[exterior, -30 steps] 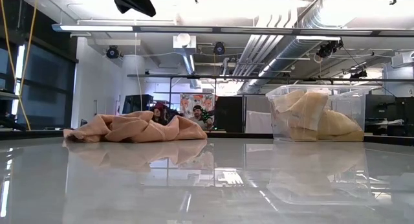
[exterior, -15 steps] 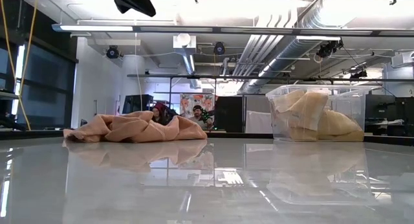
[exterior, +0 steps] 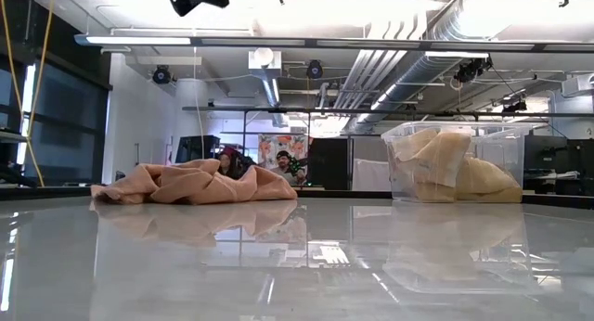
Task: Sort towels by color in basket
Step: Put the yellow towel into the top transparent bin
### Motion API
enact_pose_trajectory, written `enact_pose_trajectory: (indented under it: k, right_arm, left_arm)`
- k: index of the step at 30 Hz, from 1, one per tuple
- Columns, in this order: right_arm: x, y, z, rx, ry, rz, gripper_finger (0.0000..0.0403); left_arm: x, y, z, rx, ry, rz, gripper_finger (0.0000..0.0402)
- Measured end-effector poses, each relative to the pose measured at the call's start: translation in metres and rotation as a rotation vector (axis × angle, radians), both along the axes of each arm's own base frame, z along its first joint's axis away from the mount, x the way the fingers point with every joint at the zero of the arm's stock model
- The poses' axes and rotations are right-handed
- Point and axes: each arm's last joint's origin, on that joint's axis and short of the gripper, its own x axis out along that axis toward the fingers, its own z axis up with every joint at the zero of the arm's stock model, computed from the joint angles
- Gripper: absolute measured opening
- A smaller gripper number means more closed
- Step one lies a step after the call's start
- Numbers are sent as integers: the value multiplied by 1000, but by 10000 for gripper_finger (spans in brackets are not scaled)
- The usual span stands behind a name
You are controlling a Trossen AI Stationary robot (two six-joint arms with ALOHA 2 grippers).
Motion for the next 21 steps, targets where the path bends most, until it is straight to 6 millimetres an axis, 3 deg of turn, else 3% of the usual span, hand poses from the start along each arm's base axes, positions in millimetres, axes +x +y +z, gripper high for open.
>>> enact_pose_trajectory:
  k: [5,9,12,17,21]
  right_arm:
    - [29,-22,-5,-181,-106,-9,11]
    - [60,-41,-16,-271,-86,109,34]
    - [88,-57,-25,-295,-118,193,64]
    - [130,-74,-31,-288,-311,332,109]
    - [146,-79,-35,-268,-447,440,130]
  left_arm:
    - [-1,-12,0,-143,7,-56,16]
    - [-14,-32,-6,-226,119,-62,16]
    - [-30,-50,-13,-289,244,-16,16]
    - [-64,-79,-27,-383,463,133,16]
    - [-90,-105,-38,-479,585,215,20]
